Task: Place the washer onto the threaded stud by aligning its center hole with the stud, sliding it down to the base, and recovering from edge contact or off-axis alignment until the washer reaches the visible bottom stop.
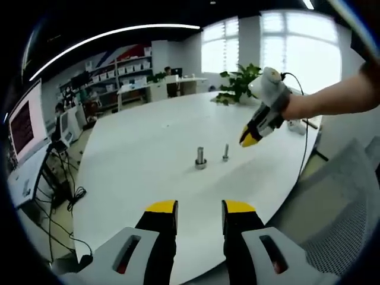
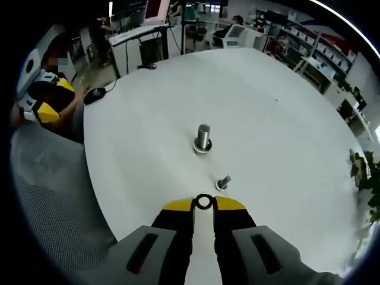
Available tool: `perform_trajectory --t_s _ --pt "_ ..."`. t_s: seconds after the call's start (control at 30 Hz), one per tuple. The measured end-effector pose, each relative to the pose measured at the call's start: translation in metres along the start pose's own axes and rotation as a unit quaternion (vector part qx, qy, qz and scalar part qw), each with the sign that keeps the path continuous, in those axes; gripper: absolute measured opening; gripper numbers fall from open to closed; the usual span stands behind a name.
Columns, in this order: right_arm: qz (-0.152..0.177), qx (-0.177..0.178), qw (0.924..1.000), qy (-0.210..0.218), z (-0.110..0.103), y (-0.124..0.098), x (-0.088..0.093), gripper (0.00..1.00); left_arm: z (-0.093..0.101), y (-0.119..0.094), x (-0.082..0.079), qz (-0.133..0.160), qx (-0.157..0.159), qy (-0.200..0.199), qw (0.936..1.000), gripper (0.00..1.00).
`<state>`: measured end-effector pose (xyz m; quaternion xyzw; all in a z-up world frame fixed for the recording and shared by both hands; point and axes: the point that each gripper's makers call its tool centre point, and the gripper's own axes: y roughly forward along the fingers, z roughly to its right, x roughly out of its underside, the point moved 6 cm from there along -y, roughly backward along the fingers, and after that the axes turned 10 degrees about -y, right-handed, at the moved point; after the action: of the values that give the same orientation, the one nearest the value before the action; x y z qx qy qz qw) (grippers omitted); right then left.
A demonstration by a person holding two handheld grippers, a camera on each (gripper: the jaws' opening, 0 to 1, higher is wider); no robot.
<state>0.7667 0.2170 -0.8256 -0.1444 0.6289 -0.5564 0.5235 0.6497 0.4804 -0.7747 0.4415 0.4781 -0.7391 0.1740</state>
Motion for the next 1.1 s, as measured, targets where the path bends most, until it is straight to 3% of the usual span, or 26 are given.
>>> perform_trajectory --t_s 0.27,0.53,1.1 --pt "0.010 0.024 0.9996 0.009 0.017 -0.009 -0.009 0.13 0.002 0.001 0.001 -0.003 0.006 0.005 1.0000 0.27" --pt "0.003 0.031 0.9995 -0.012 0.032 -0.012 -0.017 0.13 0.001 0.000 0.000 0.000 0.008 0.001 1.0000 0.27" --pt "-0.010 0.028 0.9986 -0.044 0.041 -0.008 -0.020 0.13 -0.001 0.000 0.001 -0.001 0.004 -0.005 1.0000 0.27"
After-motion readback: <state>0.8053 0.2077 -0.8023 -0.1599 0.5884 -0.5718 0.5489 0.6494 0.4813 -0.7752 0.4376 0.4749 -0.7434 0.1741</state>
